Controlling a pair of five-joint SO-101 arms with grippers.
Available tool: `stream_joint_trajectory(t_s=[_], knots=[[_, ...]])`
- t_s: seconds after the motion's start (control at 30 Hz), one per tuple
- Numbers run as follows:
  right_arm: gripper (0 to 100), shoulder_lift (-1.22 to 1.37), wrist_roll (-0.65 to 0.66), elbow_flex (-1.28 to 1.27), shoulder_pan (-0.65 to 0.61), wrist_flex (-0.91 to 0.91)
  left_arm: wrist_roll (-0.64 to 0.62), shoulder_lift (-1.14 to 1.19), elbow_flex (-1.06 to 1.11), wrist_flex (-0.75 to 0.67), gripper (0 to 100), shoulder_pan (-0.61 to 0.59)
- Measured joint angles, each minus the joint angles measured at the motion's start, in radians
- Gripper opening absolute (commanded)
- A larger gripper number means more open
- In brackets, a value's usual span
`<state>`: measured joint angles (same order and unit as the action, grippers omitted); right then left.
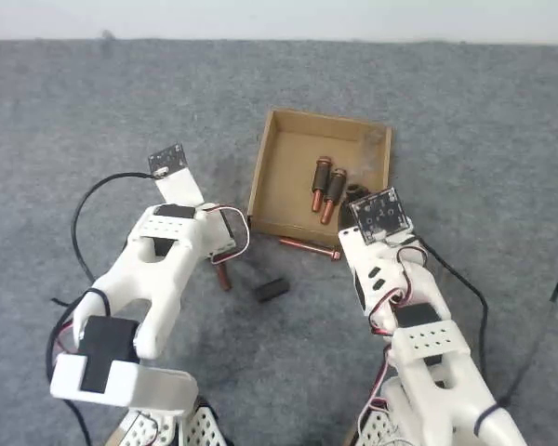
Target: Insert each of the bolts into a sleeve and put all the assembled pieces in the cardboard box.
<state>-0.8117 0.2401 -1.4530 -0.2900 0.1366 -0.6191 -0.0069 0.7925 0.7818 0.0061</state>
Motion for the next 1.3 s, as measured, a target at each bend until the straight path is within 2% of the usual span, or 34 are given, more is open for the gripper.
stream_joint_trajectory(t_s=[0.3, 0.57, 0.8, 1.13, 1.3], knots=[[0.6, 0.064, 0.0, 0.0, -0.006, 0.206, 0.0, 0.002, 0.0, 0.0, 1, 0.0], [0.6, 0.39, 0.0, 0.04, -0.006, 0.473, 0.0, 0.002, 0.0, 0.0, 1, 0.0], [0.6, 0.638, 0.0, 0.18, -0.006, 0.709, 0.0, 0.002, 0.0, 0.0, 1, 0.0], [0.6, 0.999, 0.0, 0.405, -0.005, 0.901, 0.0, 0.002, 0.0, 0.0, 1, 0.0], [0.6, 1.105, 0.0, 0.425, -0.006, 0.977, 0.0, 0.002, 0.0, 0.0, 1, 0.0]])
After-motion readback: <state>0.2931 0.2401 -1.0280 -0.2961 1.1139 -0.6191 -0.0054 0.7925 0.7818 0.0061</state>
